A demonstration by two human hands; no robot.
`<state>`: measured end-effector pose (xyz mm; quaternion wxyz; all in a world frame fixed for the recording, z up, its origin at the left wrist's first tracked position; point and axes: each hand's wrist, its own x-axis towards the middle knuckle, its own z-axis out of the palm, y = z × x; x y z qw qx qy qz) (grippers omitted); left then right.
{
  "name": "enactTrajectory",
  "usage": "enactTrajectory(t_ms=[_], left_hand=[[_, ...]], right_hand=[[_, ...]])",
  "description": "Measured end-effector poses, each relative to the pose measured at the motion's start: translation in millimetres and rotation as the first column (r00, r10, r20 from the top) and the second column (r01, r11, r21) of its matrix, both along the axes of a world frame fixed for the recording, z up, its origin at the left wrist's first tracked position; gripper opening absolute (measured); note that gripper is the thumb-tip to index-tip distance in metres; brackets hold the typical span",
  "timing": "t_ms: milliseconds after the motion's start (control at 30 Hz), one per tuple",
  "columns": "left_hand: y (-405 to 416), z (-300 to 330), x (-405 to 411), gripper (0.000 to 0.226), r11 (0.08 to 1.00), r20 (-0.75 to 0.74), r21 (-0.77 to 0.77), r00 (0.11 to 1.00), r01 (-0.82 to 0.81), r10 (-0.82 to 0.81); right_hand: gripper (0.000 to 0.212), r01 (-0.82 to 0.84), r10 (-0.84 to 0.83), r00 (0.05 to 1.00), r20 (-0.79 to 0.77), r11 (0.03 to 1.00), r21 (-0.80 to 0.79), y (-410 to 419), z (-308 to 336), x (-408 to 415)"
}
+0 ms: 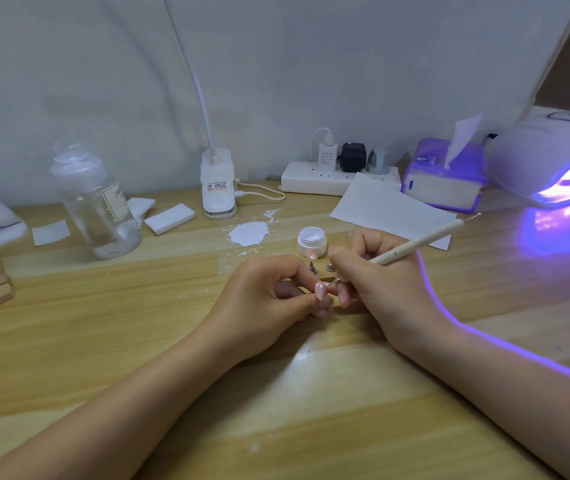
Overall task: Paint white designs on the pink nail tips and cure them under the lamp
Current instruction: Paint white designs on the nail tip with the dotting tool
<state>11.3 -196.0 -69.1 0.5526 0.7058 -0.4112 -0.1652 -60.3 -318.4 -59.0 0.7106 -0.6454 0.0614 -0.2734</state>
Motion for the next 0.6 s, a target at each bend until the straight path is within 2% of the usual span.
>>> enactTrajectory(t_ms=[300,600], left_hand=[[-0.7,0.9,0.9,0.016,1.0,0.034,0.006,0.999,0.01,-0.01],[-0.5,2.3,-0.4,0.02,1.0,0.036,0.007,0.999,0.014,-0.014]], right_hand=[[0.042,0.001,-0.002,1.0,-0.01,0.997,-0.078,0.3,-4.2,1.6],[0.043,-0.028,0.028,1.0,-0.004,0.997,-0.071,0.8,-3.7,1.5]])
